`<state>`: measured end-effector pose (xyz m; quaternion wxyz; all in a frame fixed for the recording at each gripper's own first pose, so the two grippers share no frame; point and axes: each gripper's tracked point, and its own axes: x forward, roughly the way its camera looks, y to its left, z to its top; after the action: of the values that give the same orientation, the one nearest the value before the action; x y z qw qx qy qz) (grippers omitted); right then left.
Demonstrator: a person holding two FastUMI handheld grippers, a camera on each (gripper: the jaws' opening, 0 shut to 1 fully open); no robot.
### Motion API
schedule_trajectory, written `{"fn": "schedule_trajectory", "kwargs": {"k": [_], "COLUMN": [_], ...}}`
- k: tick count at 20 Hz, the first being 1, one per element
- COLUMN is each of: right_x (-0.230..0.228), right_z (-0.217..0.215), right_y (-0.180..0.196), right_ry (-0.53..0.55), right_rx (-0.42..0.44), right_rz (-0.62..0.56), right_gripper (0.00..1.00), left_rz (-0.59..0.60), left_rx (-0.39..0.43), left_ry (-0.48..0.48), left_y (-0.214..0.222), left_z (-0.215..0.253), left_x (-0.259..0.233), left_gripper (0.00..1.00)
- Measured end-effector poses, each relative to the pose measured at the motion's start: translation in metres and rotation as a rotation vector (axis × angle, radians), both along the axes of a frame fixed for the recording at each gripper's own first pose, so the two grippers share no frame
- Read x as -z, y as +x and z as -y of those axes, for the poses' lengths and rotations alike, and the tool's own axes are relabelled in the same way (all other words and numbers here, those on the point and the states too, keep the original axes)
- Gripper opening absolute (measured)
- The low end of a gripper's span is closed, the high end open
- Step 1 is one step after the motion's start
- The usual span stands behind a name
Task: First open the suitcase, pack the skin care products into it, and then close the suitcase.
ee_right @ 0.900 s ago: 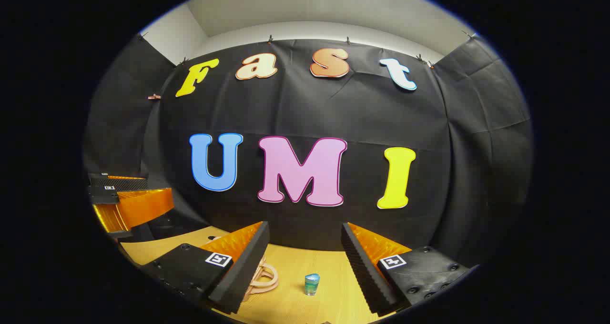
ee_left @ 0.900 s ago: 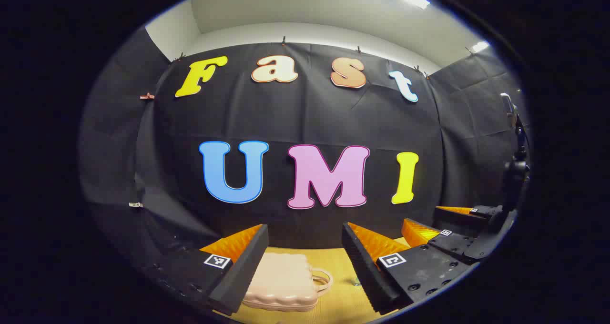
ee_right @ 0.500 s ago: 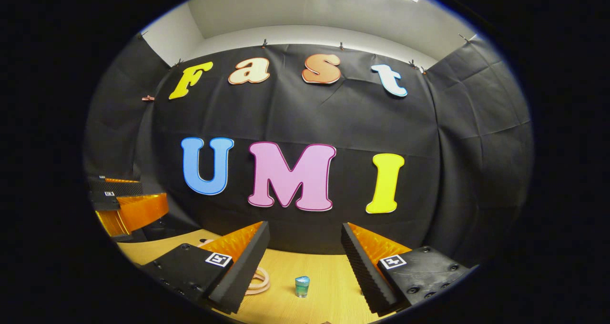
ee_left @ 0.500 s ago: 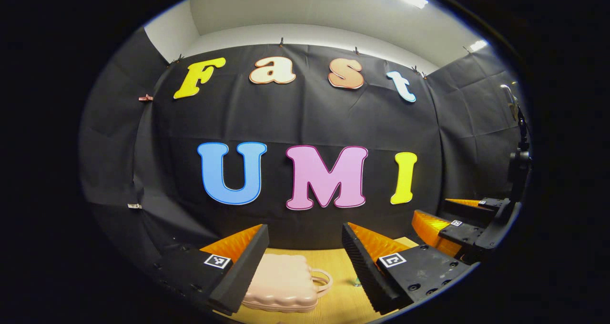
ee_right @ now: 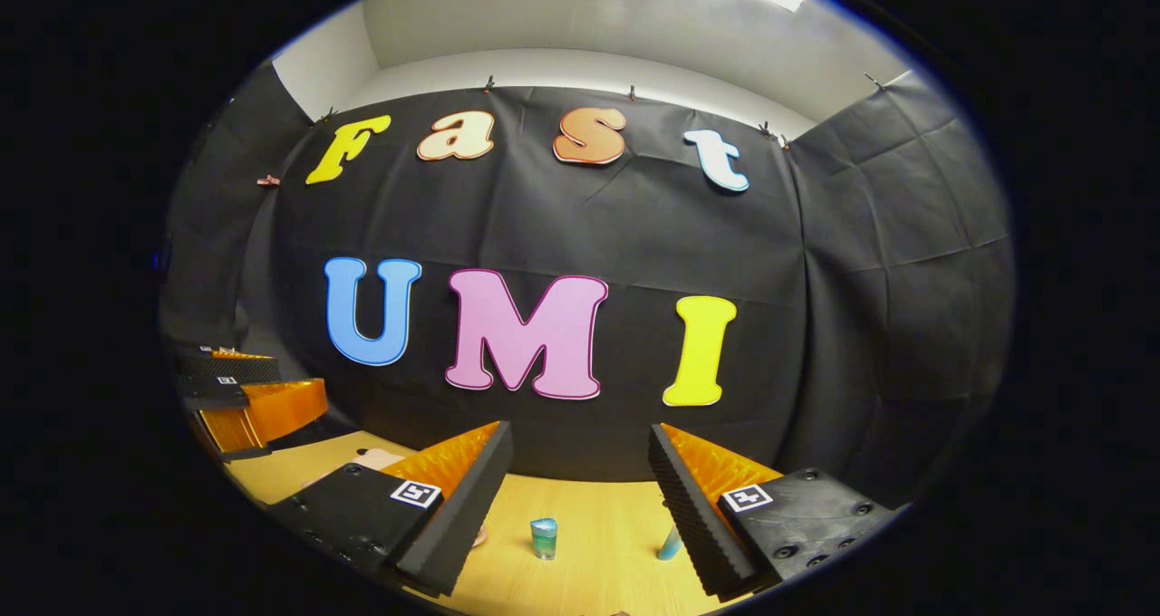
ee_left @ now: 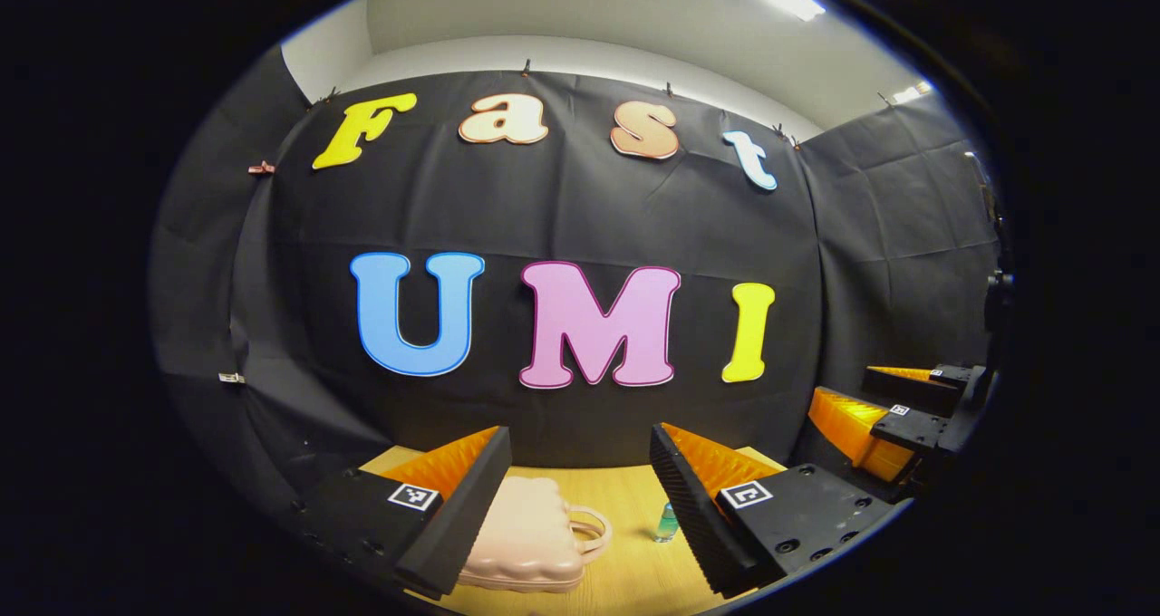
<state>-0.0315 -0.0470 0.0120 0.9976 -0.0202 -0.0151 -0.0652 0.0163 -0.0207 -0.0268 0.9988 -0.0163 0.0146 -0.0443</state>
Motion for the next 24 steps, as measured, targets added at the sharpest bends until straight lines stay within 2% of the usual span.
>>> {"fn": "schedule_trajectory", "kwargs": {"k": [5,10,18,22,24], "right_x": [0.001,0.005,0.034,0.061,0.074], "right_z": [0.016,0.034,0.067,0.095,0.105], "right_y": [-0.005,0.006,0.036,0.050,0.054], "right_ry": [-0.006,-0.010,-0.025,-0.009,0.007], "right_rx": [0.035,0.056,0.051,0.086,0.104], "right_rz": [-0.004,-0.007,-0.043,-0.087,-0.111], "right_gripper": [0.96,0.96,0.96,0.96,0.96], "left_rz": [-0.037,-0.073,-0.336,-0.534,-0.633], "left_rx": [0.033,0.071,0.134,0.116,0.102], "left_ry": [0.017,0.017,0.063,0.050,0.063], "left_y": [0.016,0.050,0.133,0.170,0.179], "left_z": [0.010,0.026,0.064,0.078,0.078], "left_x": [0.013,0.033,0.148,0.223,0.258], "left_gripper": [0.97,0.97,0.96,0.84,0.82]}}
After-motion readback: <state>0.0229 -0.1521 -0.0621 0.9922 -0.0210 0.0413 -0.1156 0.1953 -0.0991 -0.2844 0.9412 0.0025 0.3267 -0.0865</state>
